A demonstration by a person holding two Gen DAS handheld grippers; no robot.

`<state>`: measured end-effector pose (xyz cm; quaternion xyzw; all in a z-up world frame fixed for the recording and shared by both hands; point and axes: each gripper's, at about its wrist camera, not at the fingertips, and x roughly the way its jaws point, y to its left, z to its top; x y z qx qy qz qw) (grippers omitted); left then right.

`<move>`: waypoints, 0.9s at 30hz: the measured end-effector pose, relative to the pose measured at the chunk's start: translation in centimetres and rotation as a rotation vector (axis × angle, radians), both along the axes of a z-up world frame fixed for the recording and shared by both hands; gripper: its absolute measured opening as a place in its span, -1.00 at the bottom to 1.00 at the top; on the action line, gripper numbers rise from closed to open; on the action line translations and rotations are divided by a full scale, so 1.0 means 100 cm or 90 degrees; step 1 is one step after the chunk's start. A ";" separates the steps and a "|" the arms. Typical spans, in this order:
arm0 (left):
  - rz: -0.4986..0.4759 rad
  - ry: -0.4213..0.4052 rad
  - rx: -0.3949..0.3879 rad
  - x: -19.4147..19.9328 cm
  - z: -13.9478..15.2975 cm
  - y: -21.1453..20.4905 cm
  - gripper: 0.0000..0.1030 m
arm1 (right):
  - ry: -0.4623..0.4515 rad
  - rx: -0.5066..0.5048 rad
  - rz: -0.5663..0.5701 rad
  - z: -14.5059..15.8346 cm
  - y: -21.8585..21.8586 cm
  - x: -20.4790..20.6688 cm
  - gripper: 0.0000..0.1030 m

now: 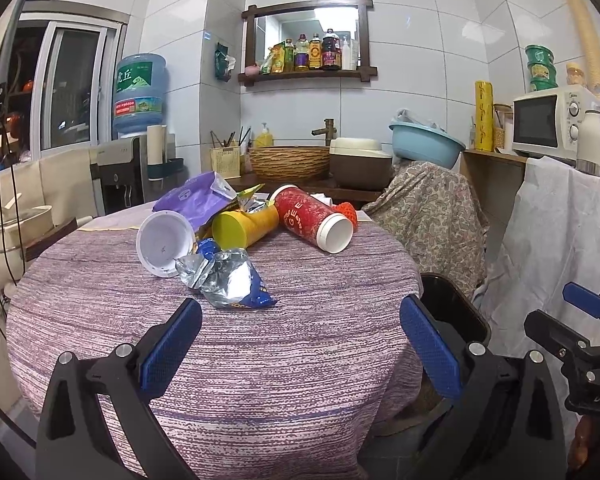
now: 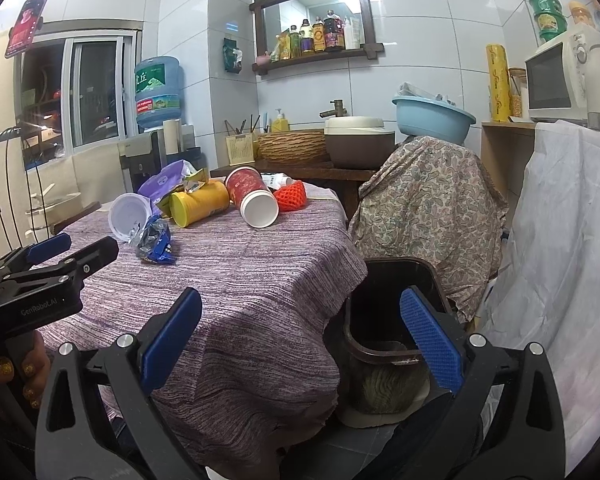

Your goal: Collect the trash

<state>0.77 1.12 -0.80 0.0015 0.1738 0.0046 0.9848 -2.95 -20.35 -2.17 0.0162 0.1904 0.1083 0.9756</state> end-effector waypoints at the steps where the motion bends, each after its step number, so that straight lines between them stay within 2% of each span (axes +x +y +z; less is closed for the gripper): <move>1: 0.000 0.000 0.000 0.000 0.000 0.000 0.91 | 0.001 0.000 0.000 0.000 0.000 0.000 0.91; 27: -0.002 0.009 0.002 0.003 0.000 -0.001 0.91 | 0.004 0.006 0.001 -0.003 0.002 0.006 0.91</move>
